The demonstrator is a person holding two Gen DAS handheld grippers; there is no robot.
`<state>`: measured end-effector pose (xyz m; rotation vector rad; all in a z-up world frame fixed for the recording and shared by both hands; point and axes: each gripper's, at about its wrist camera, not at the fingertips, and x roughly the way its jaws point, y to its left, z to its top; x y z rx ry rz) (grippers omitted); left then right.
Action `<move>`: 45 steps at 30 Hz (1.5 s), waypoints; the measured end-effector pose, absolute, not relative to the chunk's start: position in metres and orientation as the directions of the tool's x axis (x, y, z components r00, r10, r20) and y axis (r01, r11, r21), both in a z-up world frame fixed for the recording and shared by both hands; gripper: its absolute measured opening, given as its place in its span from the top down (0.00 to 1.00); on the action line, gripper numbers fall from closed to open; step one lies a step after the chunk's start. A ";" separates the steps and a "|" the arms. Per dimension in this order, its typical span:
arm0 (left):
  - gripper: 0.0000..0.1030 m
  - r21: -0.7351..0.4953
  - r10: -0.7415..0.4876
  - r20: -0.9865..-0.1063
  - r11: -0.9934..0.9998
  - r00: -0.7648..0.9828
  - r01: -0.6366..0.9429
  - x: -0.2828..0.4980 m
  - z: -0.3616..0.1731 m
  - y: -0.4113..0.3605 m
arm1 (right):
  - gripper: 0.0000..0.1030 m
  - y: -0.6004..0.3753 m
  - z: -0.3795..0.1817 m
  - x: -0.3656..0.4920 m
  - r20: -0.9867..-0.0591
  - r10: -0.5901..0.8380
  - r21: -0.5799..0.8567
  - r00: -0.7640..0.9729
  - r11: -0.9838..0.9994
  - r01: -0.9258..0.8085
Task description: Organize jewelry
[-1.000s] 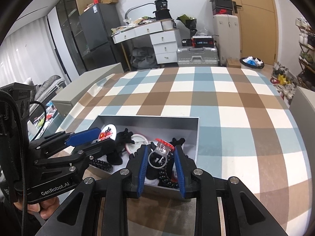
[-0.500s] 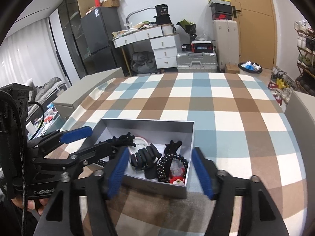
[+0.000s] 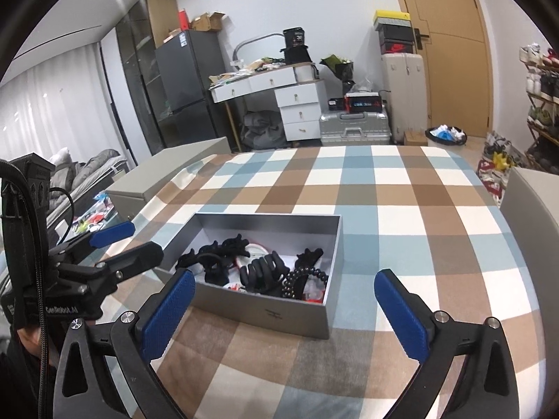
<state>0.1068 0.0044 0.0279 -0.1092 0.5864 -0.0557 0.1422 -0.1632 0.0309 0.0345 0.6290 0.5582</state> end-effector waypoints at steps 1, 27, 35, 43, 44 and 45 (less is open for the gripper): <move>0.01 -0.114 -0.076 -0.542 0.993 0.837 0.016 0.104 0.027 0.005 | 0.00 -0.163 0.030 0.140 -0.542 0.509 0.191 0.669 0.850 -0.491; 0.01 -0.065 0.026 -0.458 0.996 0.888 -0.063 0.077 0.017 0.023 | 0.00 -0.176 0.031 0.117 -0.415 0.513 0.150 0.752 0.853 -0.499; 0.01 -0.057 0.049 -0.449 0.995 0.892 -0.083 0.074 0.016 0.023 | 0.00 -0.177 0.030 0.111 -0.391 0.511 0.137 0.765 0.855 -0.501; 0.01 -0.059 0.037 -0.458 0.996 0.888 -0.072 0.074 0.010 0.021 | 0.00 -0.185 0.027 0.110 -0.388 0.504 0.156 0.771 0.861 -0.484; 0.01 -0.058 0.038 -0.459 0.996 0.888 -0.072 0.074 0.010 0.021 | 0.00 -0.186 0.027 0.110 -0.387 0.505 0.159 0.771 0.861 -0.484; 0.01 -0.055 0.039 -0.464 0.996 0.885 -0.072 0.075 0.010 0.021 | 0.00 -0.186 0.028 0.111 -0.386 0.506 0.162 0.771 0.860 -0.483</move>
